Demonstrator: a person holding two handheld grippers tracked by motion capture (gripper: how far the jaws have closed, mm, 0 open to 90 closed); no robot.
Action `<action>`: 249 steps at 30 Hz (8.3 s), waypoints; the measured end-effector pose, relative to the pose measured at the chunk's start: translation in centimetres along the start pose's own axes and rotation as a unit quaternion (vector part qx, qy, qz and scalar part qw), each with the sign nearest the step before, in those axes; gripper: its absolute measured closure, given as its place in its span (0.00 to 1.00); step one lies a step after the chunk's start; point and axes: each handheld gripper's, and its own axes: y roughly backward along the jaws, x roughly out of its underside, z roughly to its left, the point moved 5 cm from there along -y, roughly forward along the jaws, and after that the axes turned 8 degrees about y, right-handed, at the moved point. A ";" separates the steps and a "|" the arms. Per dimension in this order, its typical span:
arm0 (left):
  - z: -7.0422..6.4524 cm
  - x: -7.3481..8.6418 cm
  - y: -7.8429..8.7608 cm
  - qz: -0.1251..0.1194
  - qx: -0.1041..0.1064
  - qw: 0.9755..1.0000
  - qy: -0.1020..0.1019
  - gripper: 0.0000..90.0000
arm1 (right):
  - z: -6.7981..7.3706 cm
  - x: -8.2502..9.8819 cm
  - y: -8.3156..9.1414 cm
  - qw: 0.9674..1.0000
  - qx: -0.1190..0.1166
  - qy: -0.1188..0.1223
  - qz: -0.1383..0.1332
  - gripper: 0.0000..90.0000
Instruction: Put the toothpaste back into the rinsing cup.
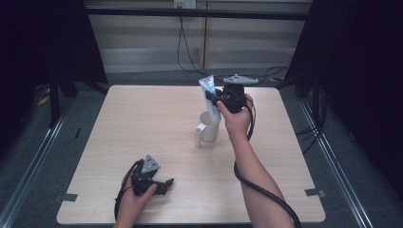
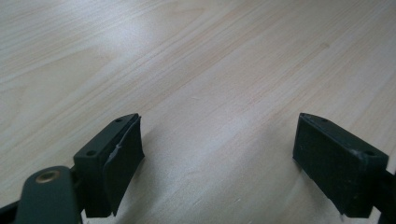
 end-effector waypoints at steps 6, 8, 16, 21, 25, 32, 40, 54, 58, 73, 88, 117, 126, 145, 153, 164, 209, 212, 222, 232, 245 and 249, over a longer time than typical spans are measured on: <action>0.0 0.0 0.0 0.001 0.000 1.000 -0.002 0.17 | 0.2 0.0 -0.1 1.000 0.001 0.005 0.001 0.74; 0.0 0.0 0.0 0.001 0.000 1.000 -0.002 0.17 | 0.2 0.2 -0.2 1.000 0.002 0.006 0.002 0.74; 0.0 0.0 0.0 0.002 -0.001 1.000 -0.003 0.17 | 0.6 1.1 -0.6 1.000 0.001 0.012 0.013 0.74; 0.0 0.0 0.0 0.002 0.000 1.000 -0.003 0.17 | 0.8 1.8 -0.7 1.000 -0.001 0.011 0.014 0.74; 0.0 0.0 0.0 0.001 -0.001 1.000 -0.003 0.17 | 0.7 2.4 -0.5 1.000 0.000 0.010 0.019 0.74; 0.0 0.0 0.0 0.002 0.000 1.000 -0.002 0.18 | 0.5 3.4 -0.3 1.000 0.003 0.005 0.025 0.74; 0.0 0.0 0.0 0.002 0.000 1.000 -0.002 0.17 | 0.8 4.1 -0.5 0.999 0.002 0.008 0.033 0.74; 0.0 0.0 0.1 0.003 0.000 1.000 -0.004 0.17 | 1.0 5.2 -0.5 0.999 0.002 0.011 0.046 0.73; 0.0 0.0 0.0 0.003 -0.001 1.000 -0.004 0.17 | 0.8 5.4 -0.3 0.999 0.004 0.010 0.047 0.73; 0.1 0.0 0.1 0.005 0.000 1.000 -0.007 0.17 | 0.8 6.3 -0.4 0.998 0.002 0.016 0.066 0.71; 0.1 0.0 0.1 0.005 0.000 1.000 -0.007 0.17 | 0.9 7.3 -0.4 0.996 -0.003 0.020 0.083 0.68; 0.0 0.0 0.1 0.004 -0.002 1.000 -0.009 0.17 | 1.0 7.2 1.5 0.996 -0.007 0.030 0.089 0.36; 0.0 0.0 0.1 0.004 -0.002 1.000 -0.008 0.17 | 0.8 7.5 2.3 0.995 -0.007 0.030 0.091 0.31; 0.0 0.1 0.1 0.005 0.000 1.000 -0.007 0.17 | 0.5 8.8 4.4 0.994 -0.023 0.018 0.108 0.21; 0.0 0.1 0.1 0.004 0.001 1.000 -0.007 0.17 | 0.6 9.3 5.3 0.993 -0.029 0.023 0.116 0.19; 0.0 0.1 0.1 0.005 0.001 1.000 -0.007 0.17 | 0.9 10.1 6.1 0.992 -0.038 0.031 0.119 0.20; 0.0 0.1 0.1 0.005 0.000 1.000 -0.009 0.17 | -0.6 16.9 10.6 0.986 -0.054 0.031 0.155 0.19; 0.0 0.1 0.1 0.005 0.001 1.000 -0.007 0.17 | -0.7 17.2 10.8 0.986 -0.054 0.030 0.154 0.19; 0.0 0.0 0.1 0.004 0.000 1.000 -0.008 0.17 | -1.0 18.4 11.6 0.985 -0.054 0.027 0.159 0.19; 0.0 0.1 0.1 0.005 0.001 1.000 -0.007 0.17 | -1.0 19.4 12.1 0.984 -0.052 0.036 0.168 0.19; 0.0 0.1 0.1 0.005 0.001 1.000 -0.008 0.17 | -1.5 21.1 13.5 0.979 -0.038 0.052 0.191 0.20; 0.0 0.1 0.1 0.005 0.001 1.000 -0.008 0.17 | -1.6 21.4 13.7 0.979 -0.039 0.050 0.194 0.20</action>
